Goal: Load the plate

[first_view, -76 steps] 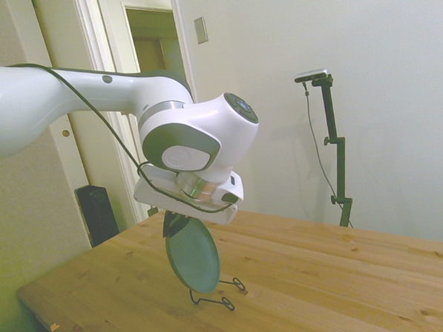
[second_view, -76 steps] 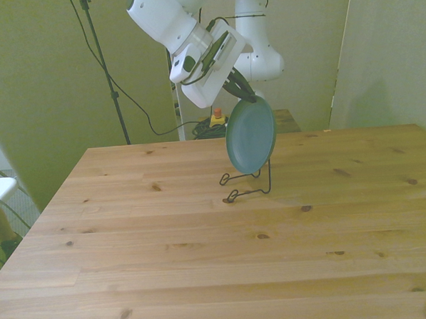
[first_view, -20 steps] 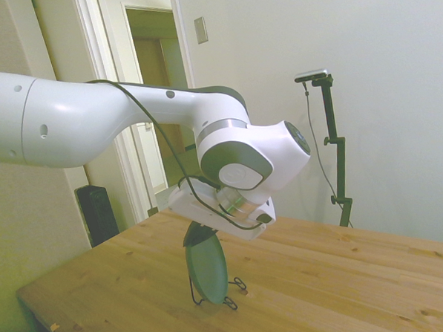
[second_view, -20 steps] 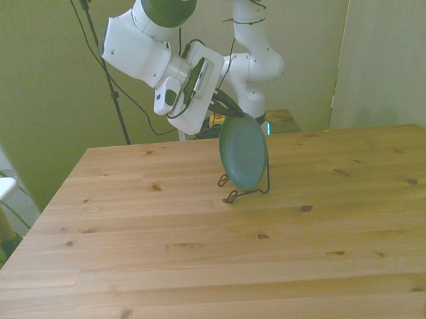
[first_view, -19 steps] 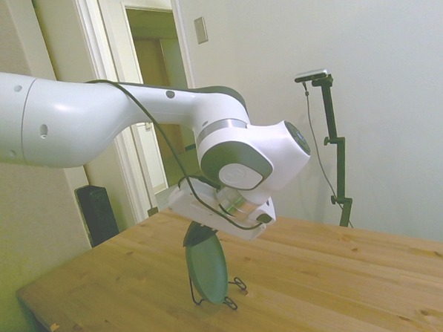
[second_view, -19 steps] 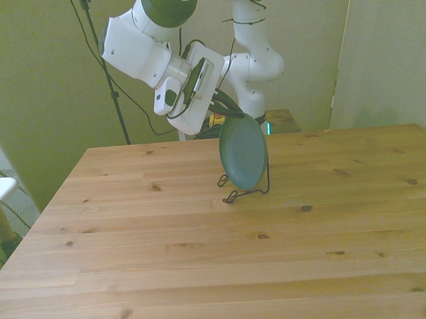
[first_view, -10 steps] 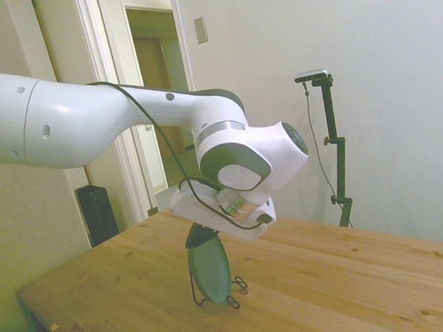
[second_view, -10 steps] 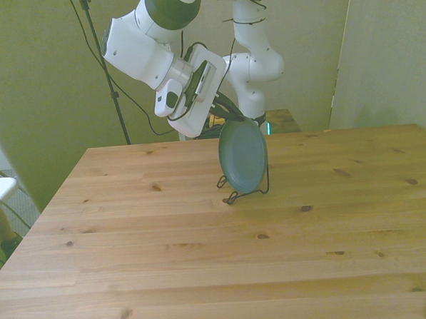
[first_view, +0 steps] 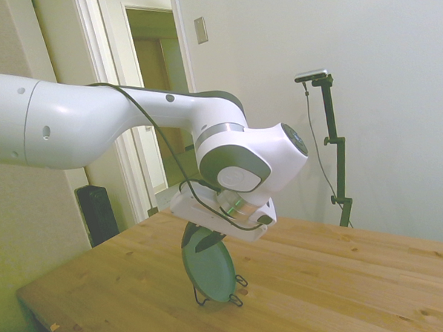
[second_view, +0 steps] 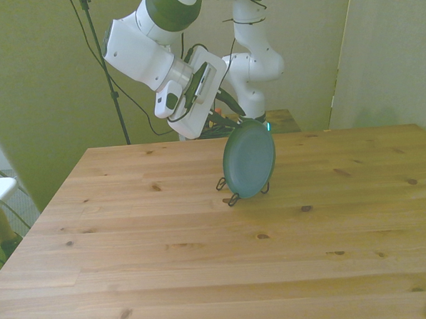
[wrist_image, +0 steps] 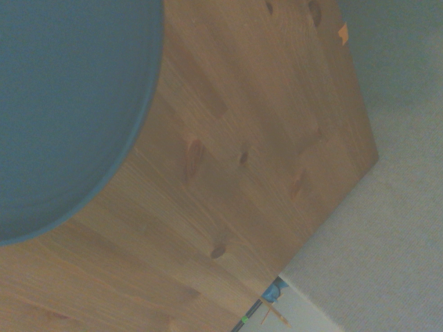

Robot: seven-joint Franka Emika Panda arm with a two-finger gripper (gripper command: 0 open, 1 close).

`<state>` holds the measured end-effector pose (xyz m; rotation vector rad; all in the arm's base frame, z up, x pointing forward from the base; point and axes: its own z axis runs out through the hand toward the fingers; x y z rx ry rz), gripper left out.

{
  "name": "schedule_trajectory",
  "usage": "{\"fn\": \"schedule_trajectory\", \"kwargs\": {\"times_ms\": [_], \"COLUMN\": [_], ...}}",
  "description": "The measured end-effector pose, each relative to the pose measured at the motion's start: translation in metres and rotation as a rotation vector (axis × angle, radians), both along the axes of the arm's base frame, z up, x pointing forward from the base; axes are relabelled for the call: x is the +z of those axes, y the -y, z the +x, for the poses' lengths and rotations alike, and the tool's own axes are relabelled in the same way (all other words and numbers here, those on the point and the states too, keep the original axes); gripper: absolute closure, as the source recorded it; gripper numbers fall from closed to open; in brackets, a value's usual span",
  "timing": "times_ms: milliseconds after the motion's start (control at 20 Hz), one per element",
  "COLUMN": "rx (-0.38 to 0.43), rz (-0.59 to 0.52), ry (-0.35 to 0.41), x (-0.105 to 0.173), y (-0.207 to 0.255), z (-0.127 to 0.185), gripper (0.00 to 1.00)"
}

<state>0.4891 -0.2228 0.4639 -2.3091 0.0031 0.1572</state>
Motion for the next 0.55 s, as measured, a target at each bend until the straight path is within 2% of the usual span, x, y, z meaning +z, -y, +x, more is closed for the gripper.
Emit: {"fn": "schedule_trajectory", "kwargs": {"times_ms": [250, 550], "rx": [-0.012, -0.137], "rz": [-0.035, -0.159], "ry": [0.056, 0.266], "x": [0.031, 0.081], "y": [-0.001, -0.005], "z": [-0.021, -0.074], "gripper": [0.00, 0.00]}}
